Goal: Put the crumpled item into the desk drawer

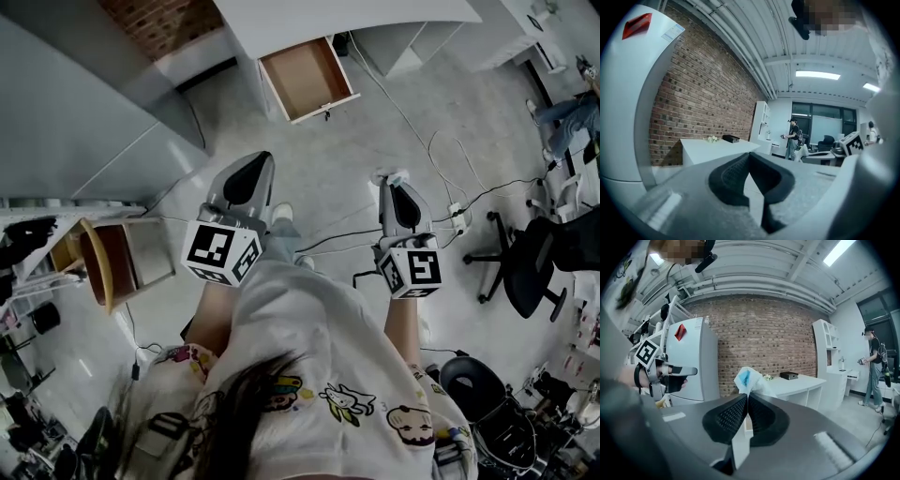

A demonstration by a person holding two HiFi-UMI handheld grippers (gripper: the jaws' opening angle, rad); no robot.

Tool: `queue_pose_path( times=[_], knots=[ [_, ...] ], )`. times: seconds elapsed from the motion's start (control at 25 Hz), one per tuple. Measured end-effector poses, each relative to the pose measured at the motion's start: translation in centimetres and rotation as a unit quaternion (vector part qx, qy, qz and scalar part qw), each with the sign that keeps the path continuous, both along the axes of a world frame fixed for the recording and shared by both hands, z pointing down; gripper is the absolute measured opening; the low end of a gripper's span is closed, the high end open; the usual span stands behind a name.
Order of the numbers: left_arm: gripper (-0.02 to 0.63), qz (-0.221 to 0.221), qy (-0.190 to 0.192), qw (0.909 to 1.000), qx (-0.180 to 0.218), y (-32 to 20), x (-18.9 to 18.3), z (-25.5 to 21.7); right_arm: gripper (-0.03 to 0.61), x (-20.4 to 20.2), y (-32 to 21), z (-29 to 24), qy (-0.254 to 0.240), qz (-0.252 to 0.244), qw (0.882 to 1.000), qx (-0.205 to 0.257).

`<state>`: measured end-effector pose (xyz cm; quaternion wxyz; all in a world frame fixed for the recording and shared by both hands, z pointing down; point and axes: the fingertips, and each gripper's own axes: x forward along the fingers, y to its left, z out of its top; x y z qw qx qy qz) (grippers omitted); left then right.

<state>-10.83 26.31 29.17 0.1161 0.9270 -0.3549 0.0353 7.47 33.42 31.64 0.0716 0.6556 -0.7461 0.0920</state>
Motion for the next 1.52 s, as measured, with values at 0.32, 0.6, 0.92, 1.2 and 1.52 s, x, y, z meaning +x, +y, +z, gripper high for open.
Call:
queue_pose_path(
  times=[0.32, 0.6, 0.92, 1.2, 1.52],
  knots=[
    [-0.002, 0.009, -0.008, 0.9999, -0.007, -8.0, 0.1, 0.3, 0.014, 0.1, -7.6, 0.3, -0.007, 0.006, 1.0, -0.011],
    [-0.002, 0.021, -0.01, 0.9997, -0.004, -13.4, -0.4, 0.4, 0.014, -0.1, -12.4, 0.6, -0.007, 0.023, 1.0, -0.016],
    [-0.002, 0.027, -0.013, 0.9994, -0.018, -15.5, -1.1, 1.1, 0.014, -0.7, -14.6, 0.6, -0.004, 0.036, 0.999, -0.027],
    [-0.002, 0.029, -0.015, 0.9991, -0.028, -16.1, -0.5, 2.2, 0.014, -0.3, -15.7, 1.6, -0.003, 0.033, 0.999, -0.041],
    [-0.002, 0.009, -0.02, 0.9994, -0.026, -19.6, 1.4, 2.7, 0.014, 1.9, -19.9, 2.9, -0.007, 0.011, 0.999, -0.048]
  ],
)
